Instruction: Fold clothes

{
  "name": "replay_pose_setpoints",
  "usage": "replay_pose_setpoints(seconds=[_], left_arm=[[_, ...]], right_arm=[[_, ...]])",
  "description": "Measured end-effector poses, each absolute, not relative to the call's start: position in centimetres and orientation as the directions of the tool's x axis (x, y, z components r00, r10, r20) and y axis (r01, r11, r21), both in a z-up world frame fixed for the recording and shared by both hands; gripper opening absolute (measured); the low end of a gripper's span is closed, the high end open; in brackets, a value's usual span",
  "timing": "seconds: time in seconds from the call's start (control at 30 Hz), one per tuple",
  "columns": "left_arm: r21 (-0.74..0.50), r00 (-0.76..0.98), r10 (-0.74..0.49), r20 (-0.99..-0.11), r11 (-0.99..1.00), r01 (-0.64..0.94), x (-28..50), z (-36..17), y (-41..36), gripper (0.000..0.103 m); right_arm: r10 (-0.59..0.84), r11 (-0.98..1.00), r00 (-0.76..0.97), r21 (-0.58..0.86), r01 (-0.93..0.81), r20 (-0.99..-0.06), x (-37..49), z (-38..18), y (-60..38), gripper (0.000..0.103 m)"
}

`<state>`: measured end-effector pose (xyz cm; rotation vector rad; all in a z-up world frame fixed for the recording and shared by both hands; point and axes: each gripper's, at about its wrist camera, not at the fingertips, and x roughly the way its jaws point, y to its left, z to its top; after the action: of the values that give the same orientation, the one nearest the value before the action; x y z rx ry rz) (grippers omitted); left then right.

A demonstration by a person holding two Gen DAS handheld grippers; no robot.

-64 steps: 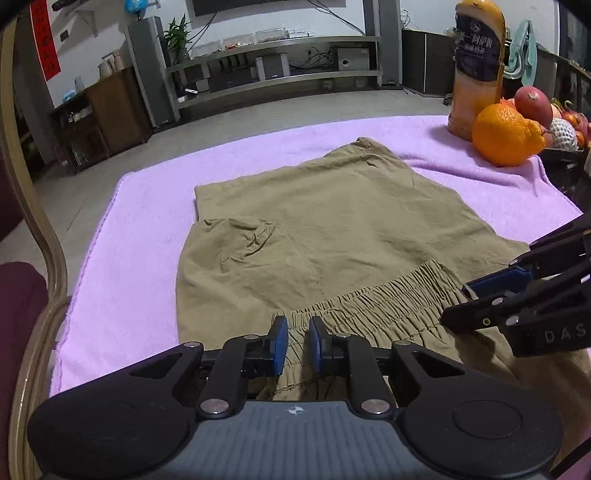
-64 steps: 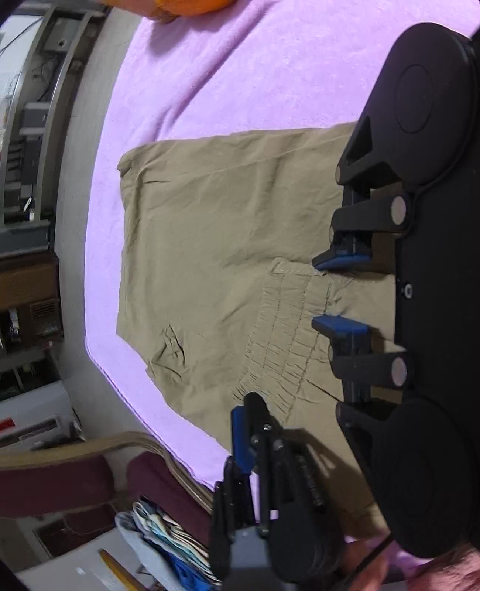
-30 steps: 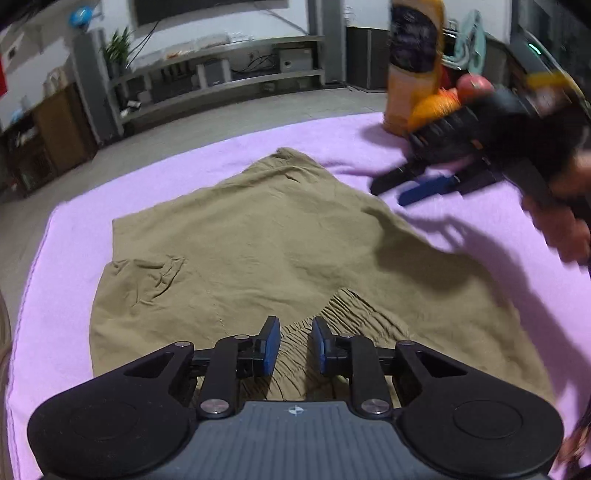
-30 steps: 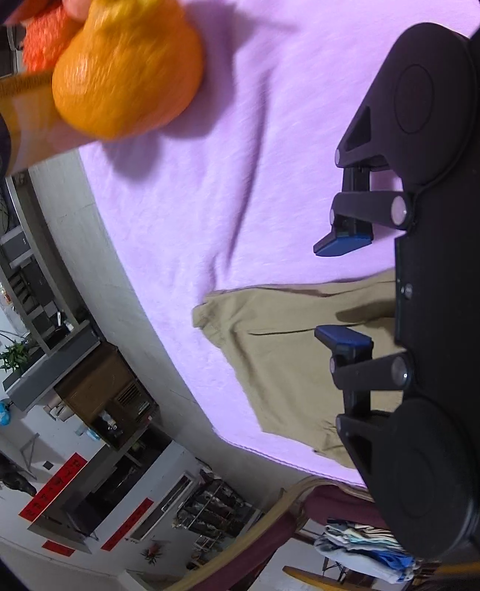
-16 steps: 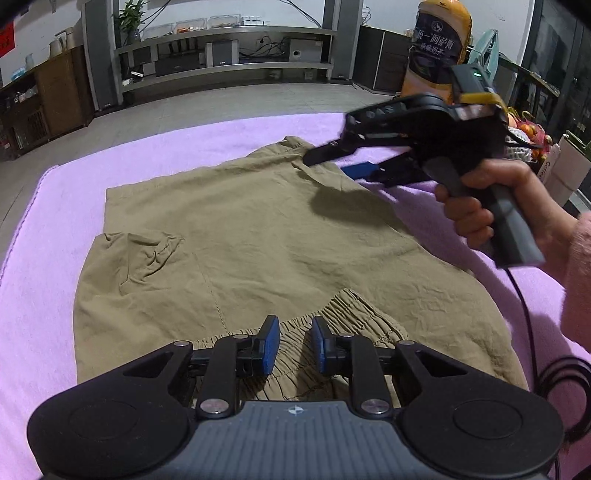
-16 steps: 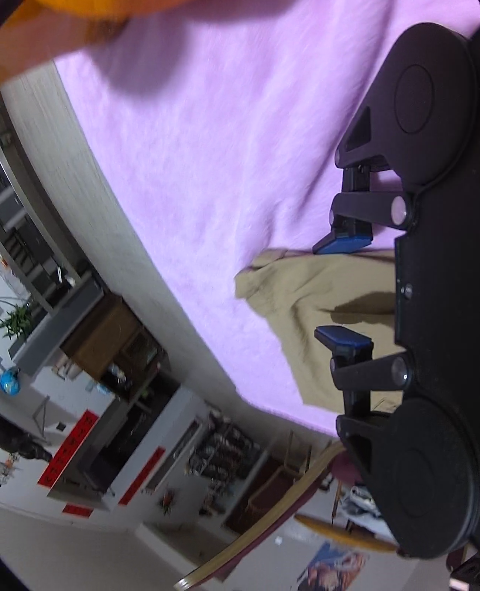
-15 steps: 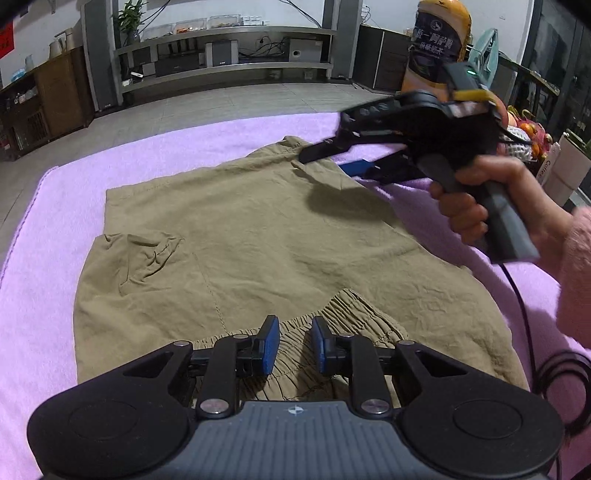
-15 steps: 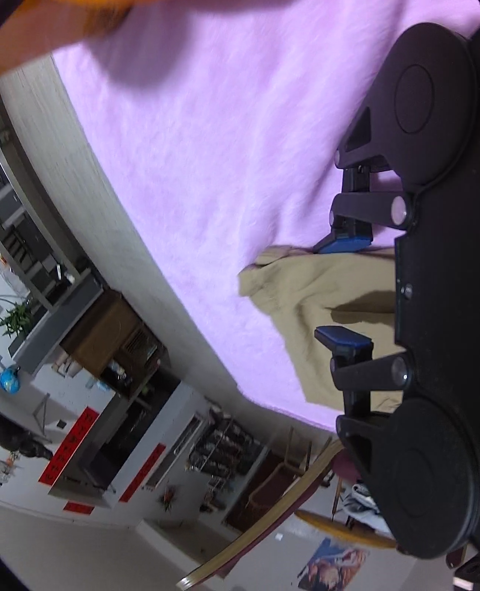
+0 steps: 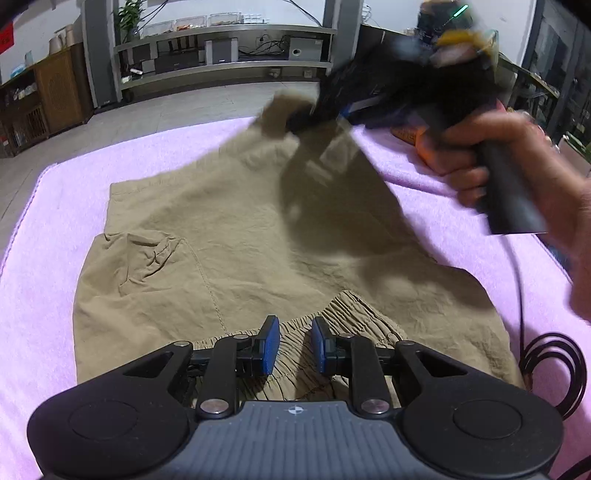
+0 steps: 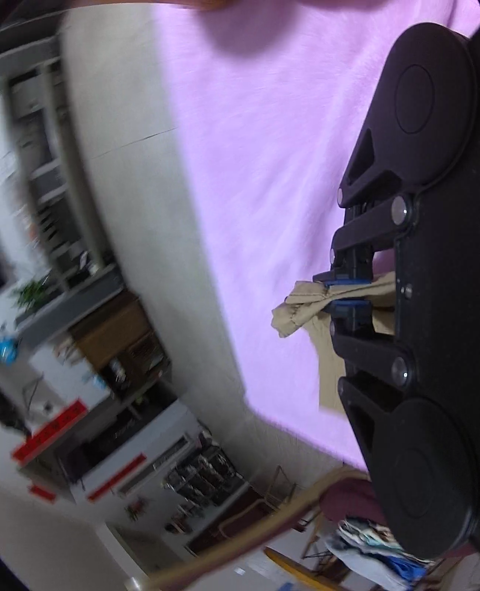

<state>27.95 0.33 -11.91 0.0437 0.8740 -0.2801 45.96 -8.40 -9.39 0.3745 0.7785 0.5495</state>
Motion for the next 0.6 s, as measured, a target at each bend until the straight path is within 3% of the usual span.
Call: replay_pose_setpoints(seconds=[0.3,0.47,0.6], left_arm=[[-0.113,0.657,-0.245,-0.713,0.965,0.237,21.3,-6.7,2.0,0.026],[-0.158,0.673,-0.295,-0.678,0.953,0.259,12.4,-5.2,5.1,0.032],[-0.21,0.638,-0.338,-0.692,0.94,0.271,6.4,-6.5,7.7,0.033]], right_arm=[[0.596,0.796,0.605,0.29,-0.531,-0.528,32.2,0.7,-5.5,0.006],[0.562,0.79,0.597,0.16,-0.592,-0.572,23.4,0.6,-5.3,0.006],[0.471,0.782,0.578,0.013,-0.623,-0.667,16.7,-3.2,-5.0,0.007]])
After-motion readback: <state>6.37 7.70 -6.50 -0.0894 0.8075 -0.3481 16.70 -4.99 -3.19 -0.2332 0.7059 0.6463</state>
